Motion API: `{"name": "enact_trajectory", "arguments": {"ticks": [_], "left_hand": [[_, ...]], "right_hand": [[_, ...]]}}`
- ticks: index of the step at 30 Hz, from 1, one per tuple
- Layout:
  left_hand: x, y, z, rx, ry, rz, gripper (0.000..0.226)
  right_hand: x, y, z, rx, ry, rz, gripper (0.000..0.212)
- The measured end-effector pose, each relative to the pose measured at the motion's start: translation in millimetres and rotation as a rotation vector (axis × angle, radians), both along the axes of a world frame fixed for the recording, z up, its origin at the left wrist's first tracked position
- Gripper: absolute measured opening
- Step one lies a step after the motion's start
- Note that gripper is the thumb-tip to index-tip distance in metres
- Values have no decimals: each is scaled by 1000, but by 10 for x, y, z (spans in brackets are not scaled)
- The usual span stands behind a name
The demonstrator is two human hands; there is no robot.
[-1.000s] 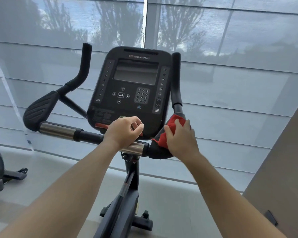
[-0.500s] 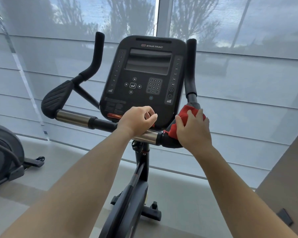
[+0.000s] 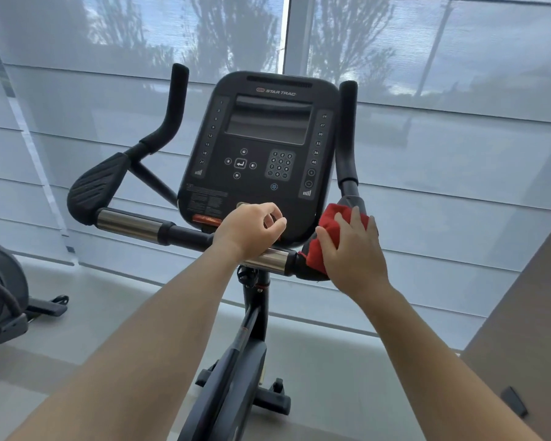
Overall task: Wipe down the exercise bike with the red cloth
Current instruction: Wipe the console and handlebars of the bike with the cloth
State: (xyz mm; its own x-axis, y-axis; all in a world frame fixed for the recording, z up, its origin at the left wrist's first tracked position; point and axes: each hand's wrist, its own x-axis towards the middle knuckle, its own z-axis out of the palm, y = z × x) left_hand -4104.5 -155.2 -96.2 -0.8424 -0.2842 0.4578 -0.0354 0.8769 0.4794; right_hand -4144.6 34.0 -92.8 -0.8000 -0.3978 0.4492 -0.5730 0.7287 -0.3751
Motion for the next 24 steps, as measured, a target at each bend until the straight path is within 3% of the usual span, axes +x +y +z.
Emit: {"name": "enact_trajectory", "arguments": {"ticks": [4, 11, 13, 18, 24], "left_hand": [[2, -1, 5, 7, 11, -12, 19], [53, -30, 76, 109, 76, -102, 23], [70, -106, 119, 69, 56, -116, 28], [142, -523, 121, -328, -123, -149, 38], [139, -698, -23, -229, -167, -298, 50]], "right_hand": [[181, 107, -186, -137, 74, 80, 50], [-77, -116, 177, -264, -46, -6, 40], [-79, -180, 206, -221, -40, -10, 39], [181, -218, -31, -35, 66, 93, 30], [120, -218, 53, 197, 102, 104, 35]]}}
